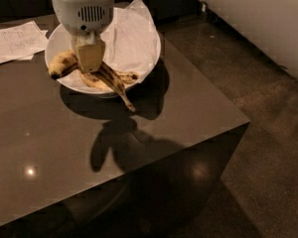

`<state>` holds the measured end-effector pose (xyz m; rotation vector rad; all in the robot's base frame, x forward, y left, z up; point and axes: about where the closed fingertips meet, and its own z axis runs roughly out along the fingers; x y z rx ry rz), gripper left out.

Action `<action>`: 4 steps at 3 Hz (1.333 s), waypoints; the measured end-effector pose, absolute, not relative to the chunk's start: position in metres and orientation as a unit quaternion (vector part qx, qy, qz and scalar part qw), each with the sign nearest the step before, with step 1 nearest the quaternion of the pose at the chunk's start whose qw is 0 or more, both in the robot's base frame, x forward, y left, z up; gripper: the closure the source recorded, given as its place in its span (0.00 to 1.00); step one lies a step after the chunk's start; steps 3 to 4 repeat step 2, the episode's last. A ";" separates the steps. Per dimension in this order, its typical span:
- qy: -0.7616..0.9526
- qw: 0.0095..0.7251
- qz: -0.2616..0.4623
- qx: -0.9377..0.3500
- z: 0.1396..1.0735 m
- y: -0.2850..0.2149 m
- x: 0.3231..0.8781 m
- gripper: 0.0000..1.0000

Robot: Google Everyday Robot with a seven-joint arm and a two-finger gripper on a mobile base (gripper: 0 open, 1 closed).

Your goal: Pick banana from white bowl

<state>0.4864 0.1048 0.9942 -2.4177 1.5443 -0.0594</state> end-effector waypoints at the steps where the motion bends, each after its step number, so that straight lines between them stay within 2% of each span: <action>1: 0.540 0.130 -0.002 -0.831 0.986 0.099 0.472 1.00; 4: 0.552 0.132 0.007 -0.823 0.980 0.092 0.463 1.00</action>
Offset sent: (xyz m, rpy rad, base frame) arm -0.0391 -0.0298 -0.0233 0.0178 0.0953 -0.0749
